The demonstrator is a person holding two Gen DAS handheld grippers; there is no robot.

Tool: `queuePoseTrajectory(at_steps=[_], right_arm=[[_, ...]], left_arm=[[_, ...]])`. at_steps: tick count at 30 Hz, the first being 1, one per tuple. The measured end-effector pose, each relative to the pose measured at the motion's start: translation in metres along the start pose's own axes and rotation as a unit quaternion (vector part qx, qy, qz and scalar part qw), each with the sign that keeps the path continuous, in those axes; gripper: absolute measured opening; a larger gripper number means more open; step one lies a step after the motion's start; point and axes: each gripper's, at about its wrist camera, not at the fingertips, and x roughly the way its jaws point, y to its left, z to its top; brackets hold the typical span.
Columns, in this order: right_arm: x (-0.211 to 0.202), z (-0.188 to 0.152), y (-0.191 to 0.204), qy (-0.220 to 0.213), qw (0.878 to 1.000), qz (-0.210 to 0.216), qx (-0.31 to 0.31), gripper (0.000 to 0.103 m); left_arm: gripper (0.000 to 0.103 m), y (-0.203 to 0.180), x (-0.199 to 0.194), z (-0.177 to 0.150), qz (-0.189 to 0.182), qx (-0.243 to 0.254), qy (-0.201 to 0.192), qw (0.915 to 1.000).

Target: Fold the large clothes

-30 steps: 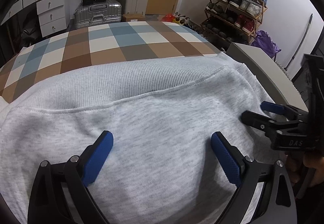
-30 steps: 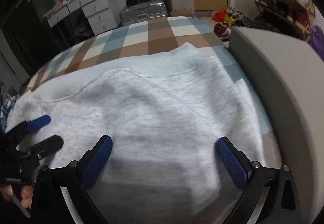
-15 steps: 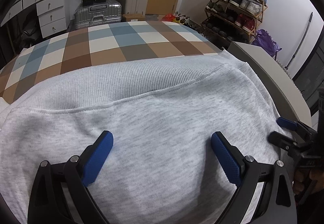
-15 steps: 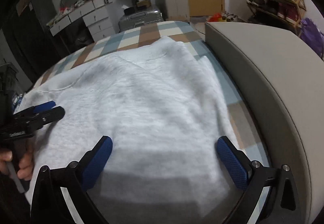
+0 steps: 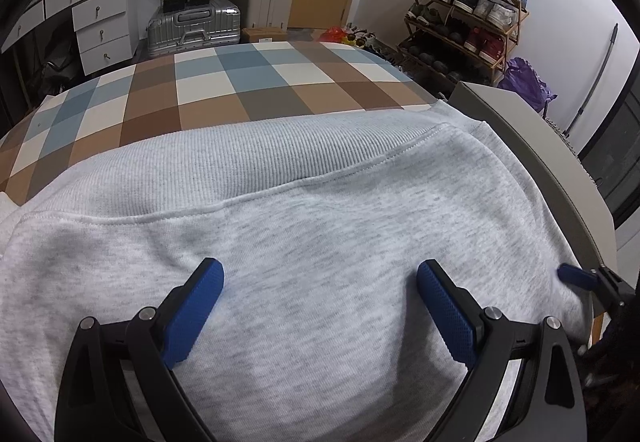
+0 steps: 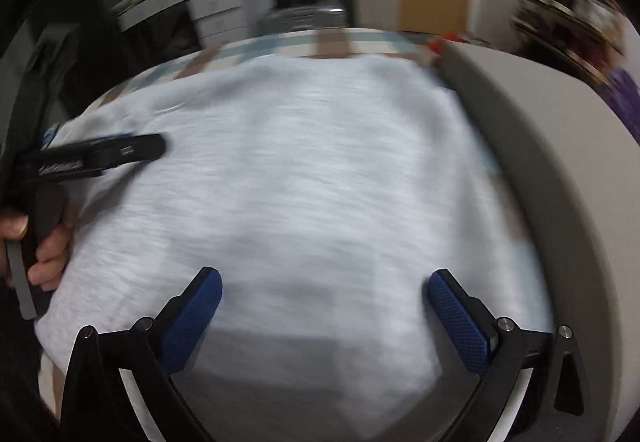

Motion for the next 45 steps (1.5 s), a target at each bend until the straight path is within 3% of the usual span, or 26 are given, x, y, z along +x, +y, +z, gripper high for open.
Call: queuePoseTrajectory(at_steps=[2,6,12,15,18,23,26,29,30,31,32,36,41,45], right_arm=[[-0.007,-0.007,-0.003,0.004,0.999,-0.036,-0.004,0.103],[-0.015,-0.001,0.007,-0.011,0.998,-0.068,-0.007,0.103],[-0.007,0.029,0.026,-0.044,0.999,-0.004,0.024,0.103],[0.02,0.026,0.033,-0.006,1.0,0.003,0.023,0.103],[0.024,0.013,0.031,-0.031,0.999,0.017,0.008,0.103],[0.018,0.006,0.028,-0.036,0.999,0.037,0.001,0.103],[0.018,0.009,0.029,-0.037,0.999,0.039,0.001,0.103],[0.012,0.003,0.022,-0.037,0.999,0.039,0.002,0.103],[0.012,0.004,0.023,-0.037,0.999,0.04,0.002,0.103],[0.013,0.004,0.023,-0.038,0.999,0.04,0.001,0.103],[0.013,0.004,0.025,-0.038,0.999,0.039,0.002,0.103],[0.015,0.006,0.025,-0.038,0.998,0.04,0.003,0.103],[0.015,0.007,0.026,-0.038,0.998,0.039,0.004,0.103],[0.015,0.007,0.026,-0.038,0.998,0.039,0.003,0.103]], left_arm=[[0.095,-0.001,0.0,0.0,0.002,0.001,0.0,1.0],[0.095,-0.002,0.0,0.0,0.003,0.001,0.0,1.0],[0.095,-0.002,0.0,0.001,0.006,0.002,0.0,1.0],[0.095,-0.001,-0.001,0.001,0.002,-0.001,0.001,1.0],[0.095,-0.001,-0.001,0.001,0.001,-0.004,0.002,1.0],[0.095,-0.01,-0.022,-0.006,0.054,0.051,0.026,0.9969],[0.095,0.018,-0.06,-0.021,0.107,0.054,-0.002,0.9928],[0.095,0.08,-0.073,-0.042,0.163,-0.014,0.02,0.9863],[0.096,0.1,-0.07,-0.052,0.153,-0.027,0.04,0.9871],[0.096,0.112,-0.076,-0.061,0.12,-0.037,0.033,0.9916],[0.096,0.116,-0.082,-0.065,0.11,-0.04,0.028,0.9927],[0.095,0.116,-0.106,-0.078,0.137,-0.029,0.028,0.9898],[0.095,0.134,-0.14,-0.047,0.163,-0.056,-0.045,0.984],[0.095,0.171,-0.111,-0.012,0.182,-0.095,-0.021,0.9784]])
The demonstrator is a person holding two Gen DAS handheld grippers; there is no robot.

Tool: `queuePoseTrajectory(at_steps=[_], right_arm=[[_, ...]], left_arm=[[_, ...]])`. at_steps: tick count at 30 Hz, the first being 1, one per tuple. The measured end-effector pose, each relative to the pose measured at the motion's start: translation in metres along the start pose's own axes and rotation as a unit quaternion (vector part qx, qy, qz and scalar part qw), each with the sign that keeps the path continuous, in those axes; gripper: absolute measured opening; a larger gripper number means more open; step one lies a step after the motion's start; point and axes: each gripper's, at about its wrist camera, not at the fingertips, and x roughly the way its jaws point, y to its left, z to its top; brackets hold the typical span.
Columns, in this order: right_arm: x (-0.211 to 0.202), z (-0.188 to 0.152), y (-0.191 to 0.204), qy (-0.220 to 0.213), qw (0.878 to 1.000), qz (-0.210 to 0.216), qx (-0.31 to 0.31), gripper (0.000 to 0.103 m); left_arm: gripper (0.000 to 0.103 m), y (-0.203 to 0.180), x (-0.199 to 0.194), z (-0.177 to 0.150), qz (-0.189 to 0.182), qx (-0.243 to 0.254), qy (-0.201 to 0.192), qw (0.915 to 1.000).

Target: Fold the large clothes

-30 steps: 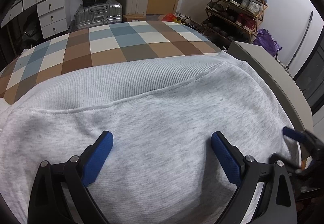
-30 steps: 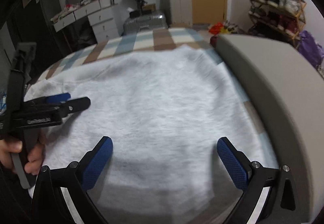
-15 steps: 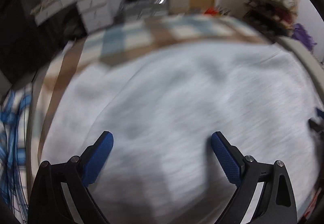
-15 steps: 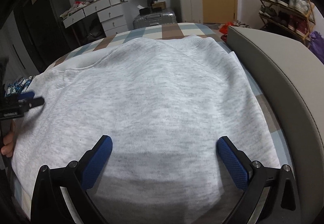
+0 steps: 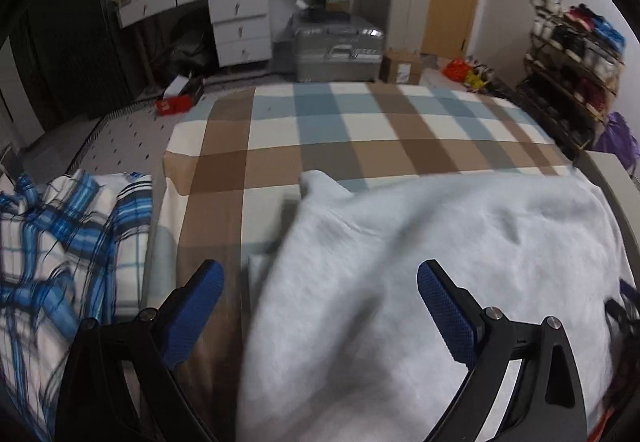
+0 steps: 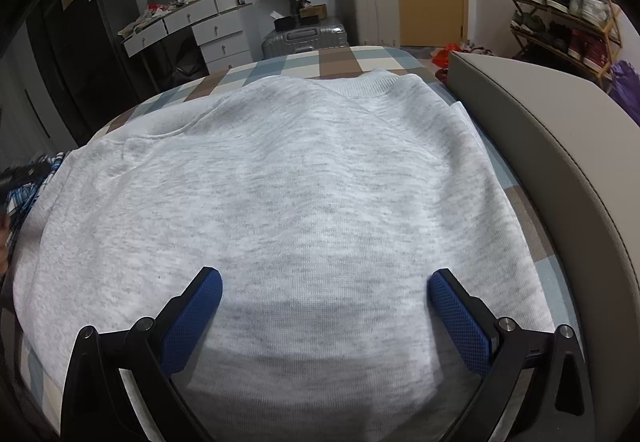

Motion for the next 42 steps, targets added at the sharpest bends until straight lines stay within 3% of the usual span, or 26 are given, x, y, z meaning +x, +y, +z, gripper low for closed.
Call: queuePoseTrajectory(at_steps=[2,3,4,5,6,7,10,13,17,20,22,26,29,31,34,38,41,42], right_arm=[[0.0,0.0,0.0,0.0,1.0,0.001,0.0,0.103],[0.0,0.0,0.0,0.0,1.0,0.0,0.0,0.103],[0.0,0.0,0.0,0.0,1.0,0.0,0.0,0.103],[0.0,0.0,0.0,0.0,1.0,0.0,0.0,0.103],[0.0,0.0,0.001,0.0,1.0,0.0,0.0,0.103],[0.0,0.0,0.001,0.0,1.0,0.0,0.0,0.103],[0.0,0.0,0.001,0.0,1.0,0.0,0.001,0.103],[0.0,0.0,0.001,0.0,1.0,0.0,0.001,0.103],[0.0,0.0,0.001,0.0,1.0,0.0,0.001,0.103],[0.0,0.0,0.001,0.0,1.0,0.0,0.001,0.103],[0.0,0.0,0.001,0.0,1.0,0.0,0.001,0.103],[0.0,0.0,0.001,0.0,1.0,0.0,0.001,0.103],[0.0,0.0,0.001,0.0,1.0,0.0,0.001,0.103],[0.0,0.0,0.001,0.0,1.0,0.0,0.001,0.103],[0.001,0.0,0.001,0.0,1.0,0.0,0.001,0.103],[0.001,0.0,0.001,0.0,1.0,0.0,0.001,0.103],[0.0,0.0,0.002,-0.001,1.0,0.001,0.002,0.103],[0.0,0.0,0.002,-0.001,1.0,0.001,0.002,0.103]], left_arm=[[0.094,0.002,0.03,0.011,-0.003,-0.004,0.029,0.9996],[0.08,0.004,0.037,0.008,0.001,-0.006,0.034,0.9994],[0.041,0.005,0.04,0.004,0.001,-0.008,0.036,0.9993],[0.021,0.007,0.044,0.004,-0.009,-0.012,0.043,0.999],[0.008,0.008,0.047,0.001,-0.031,-0.019,0.048,0.9982],[0.003,0.009,0.038,-0.003,-0.034,-0.02,0.031,0.9987],[0.003,0.018,0.005,-0.007,-0.062,-0.038,-0.022,0.9971],[0.003,0.042,-0.007,-0.004,-0.098,-0.071,-0.031,0.9922],[0.003,0.044,0.027,-0.003,-0.061,-0.073,0.02,0.9953],[0.022,0.029,0.048,-0.005,-0.01,-0.046,0.051,0.9976],[0.04,0.023,0.041,-0.005,0.031,-0.037,0.042,0.998],[0.042,0.016,-0.001,-0.004,0.056,-0.04,-0.001,0.9976],[0.044,0.005,-0.03,-0.003,0.025,-0.031,-0.044,0.9982],[0.058,-0.017,-0.036,-0.005,-0.006,-0.005,-0.053,0.9986],[0.058,-0.052,-0.014,-0.005,-0.06,0.059,-0.029,0.996],[0.057,-0.066,0.043,-0.011,-0.07,0.067,0.045,0.9943],[0.063,-0.058,0.048,-0.015,-0.083,0.064,0.039,0.9937],[0.076,-0.057,0.046,-0.015,-0.061,0.072,0.036,0.9949]])
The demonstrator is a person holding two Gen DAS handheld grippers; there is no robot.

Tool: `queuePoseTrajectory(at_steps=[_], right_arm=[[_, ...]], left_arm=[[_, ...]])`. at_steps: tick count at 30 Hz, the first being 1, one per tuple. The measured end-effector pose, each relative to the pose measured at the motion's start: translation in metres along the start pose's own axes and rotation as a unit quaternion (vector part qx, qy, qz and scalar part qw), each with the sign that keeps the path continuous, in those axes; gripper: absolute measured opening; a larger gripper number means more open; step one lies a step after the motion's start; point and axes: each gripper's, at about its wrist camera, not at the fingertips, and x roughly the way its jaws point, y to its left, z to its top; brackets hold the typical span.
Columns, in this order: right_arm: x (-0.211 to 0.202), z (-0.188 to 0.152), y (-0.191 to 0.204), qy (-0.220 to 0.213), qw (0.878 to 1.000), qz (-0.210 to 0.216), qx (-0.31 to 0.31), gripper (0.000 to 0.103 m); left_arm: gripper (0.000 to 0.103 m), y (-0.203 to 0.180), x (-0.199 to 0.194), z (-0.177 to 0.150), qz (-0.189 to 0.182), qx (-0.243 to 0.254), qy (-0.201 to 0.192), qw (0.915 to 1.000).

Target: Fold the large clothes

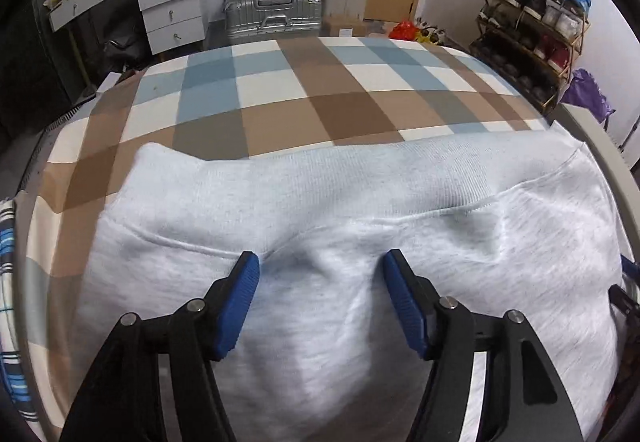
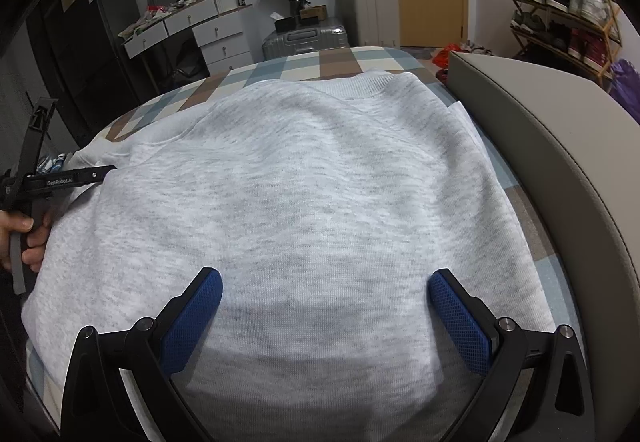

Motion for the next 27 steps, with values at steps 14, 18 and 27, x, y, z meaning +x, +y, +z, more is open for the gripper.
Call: queuePoseTrajectory(at_steps=[14,18,27], right_arm=[[-0.001,0.0,0.001,-0.001,1.0,0.002,0.002,0.103],[-0.001,0.0,0.001,-0.001,1.0,0.002,0.002,0.103],[-0.001,0.001,0.001,-0.002,1.0,0.005,0.004,0.103]], left_arm=[[0.081,-0.088,-0.068,-0.014,-0.022,0.099,-0.059,0.9931],[0.082,-0.096,-0.012,-0.005,-0.023,0.088,0.008,0.9958],[0.085,-0.032,-0.038,-0.042,0.026,0.043,-0.001,0.9988]])
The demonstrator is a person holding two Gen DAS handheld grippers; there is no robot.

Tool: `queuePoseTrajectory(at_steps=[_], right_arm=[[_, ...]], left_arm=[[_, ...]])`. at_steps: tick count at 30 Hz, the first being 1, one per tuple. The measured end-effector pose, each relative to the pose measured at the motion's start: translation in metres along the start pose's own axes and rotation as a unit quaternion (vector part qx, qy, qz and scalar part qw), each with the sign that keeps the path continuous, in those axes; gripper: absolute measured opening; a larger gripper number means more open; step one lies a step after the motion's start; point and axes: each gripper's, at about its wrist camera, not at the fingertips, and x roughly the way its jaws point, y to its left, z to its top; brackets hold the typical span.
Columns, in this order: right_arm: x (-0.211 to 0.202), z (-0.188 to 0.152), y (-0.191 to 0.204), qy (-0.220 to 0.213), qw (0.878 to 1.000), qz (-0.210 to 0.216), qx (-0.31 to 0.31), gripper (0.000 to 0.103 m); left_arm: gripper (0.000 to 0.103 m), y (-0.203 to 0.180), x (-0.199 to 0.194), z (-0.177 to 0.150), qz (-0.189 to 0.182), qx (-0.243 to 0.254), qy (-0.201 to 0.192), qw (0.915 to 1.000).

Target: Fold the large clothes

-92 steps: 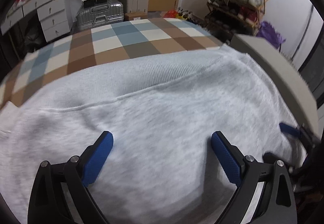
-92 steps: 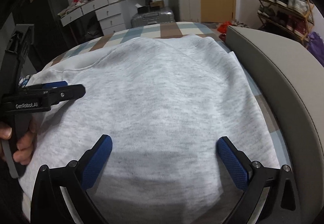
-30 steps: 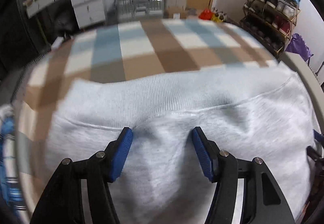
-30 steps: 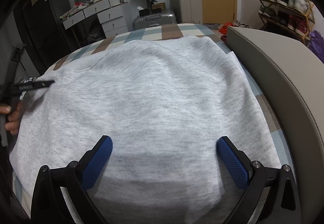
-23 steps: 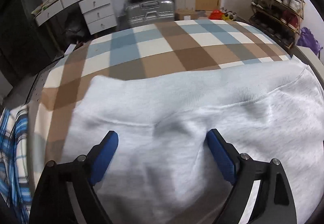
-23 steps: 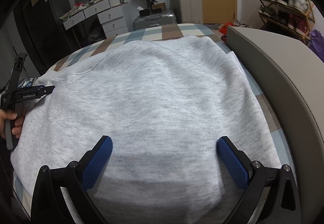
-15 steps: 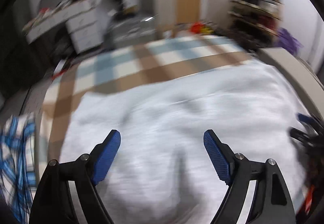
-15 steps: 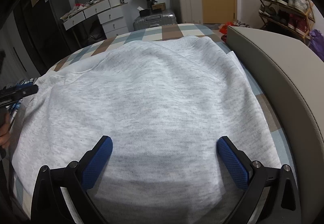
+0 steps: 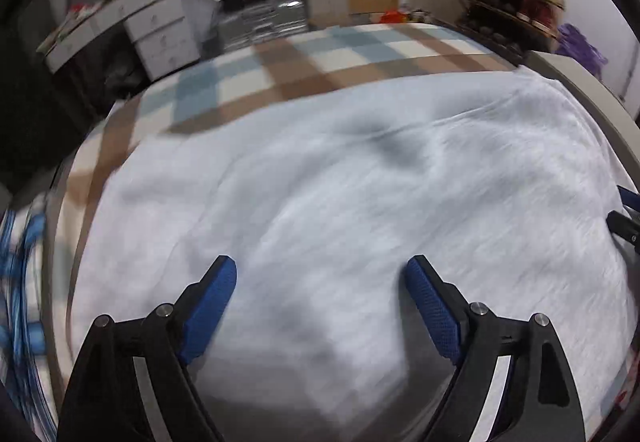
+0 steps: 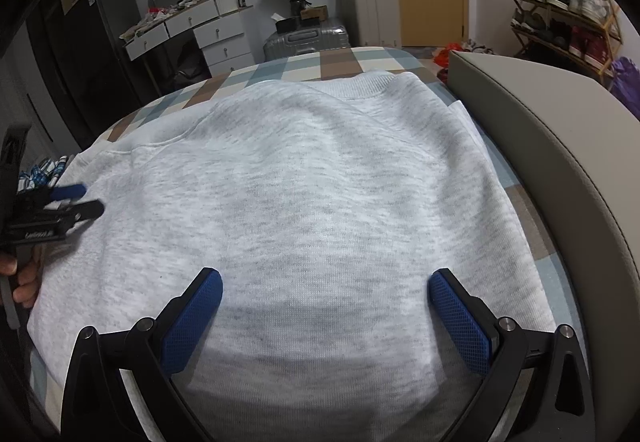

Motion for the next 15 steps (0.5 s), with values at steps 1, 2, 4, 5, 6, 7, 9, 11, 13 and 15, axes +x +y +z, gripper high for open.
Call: queuePoseTrajectory(at_steps=[1,2,4,5,6,7,9,11,13,15], right_arm=[[0.0,0.0,0.0,0.0,1.0,0.0,0.001,0.103],[0.0,0.0,0.0,0.0,1.0,0.001,0.001,0.103],[0.0,0.0,0.001,0.0,1.0,0.001,0.001,0.103],[0.0,0.0,0.0,0.0,1.0,0.001,0.001,0.103],[0.0,0.0,0.0,0.0,1.0,0.001,0.001,0.103],[0.001,0.0,0.001,0.0,1.0,0.001,0.001,0.103],[0.0,0.0,0.0,0.0,1.0,0.001,0.001,0.103],[0.0,0.0,0.0,0.0,1.0,0.001,0.001,0.103],[0.0,0.0,0.001,0.0,1.0,0.002,0.001,0.103],[0.0,0.0,0.001,0.0,1.0,0.001,0.002,0.103]], left_arm=[[0.085,0.007,-0.006,-0.006,0.003,-0.012,0.0,0.9999],[0.085,0.014,-0.014,-0.012,0.009,-0.03,0.001,0.9995],[0.083,0.019,-0.032,-0.019,0.007,-0.061,-0.007,0.9981],[0.083,0.018,-0.042,-0.022,0.002,-0.061,-0.016,0.998],[0.083,0.013,-0.05,-0.024,-0.008,-0.054,-0.028,0.9981],[0.083,0.005,-0.054,-0.026,-0.023,-0.043,-0.038,0.9981],[0.083,-0.013,-0.055,-0.031,-0.057,-0.004,-0.04,0.9975],[0.083,-0.026,-0.039,-0.041,-0.056,0.043,-0.024,0.9972],[0.085,-0.02,-0.031,-0.051,-0.054,0.034,-0.021,0.9978],[0.085,-0.006,-0.036,-0.059,-0.061,0.004,-0.029,0.9977]])
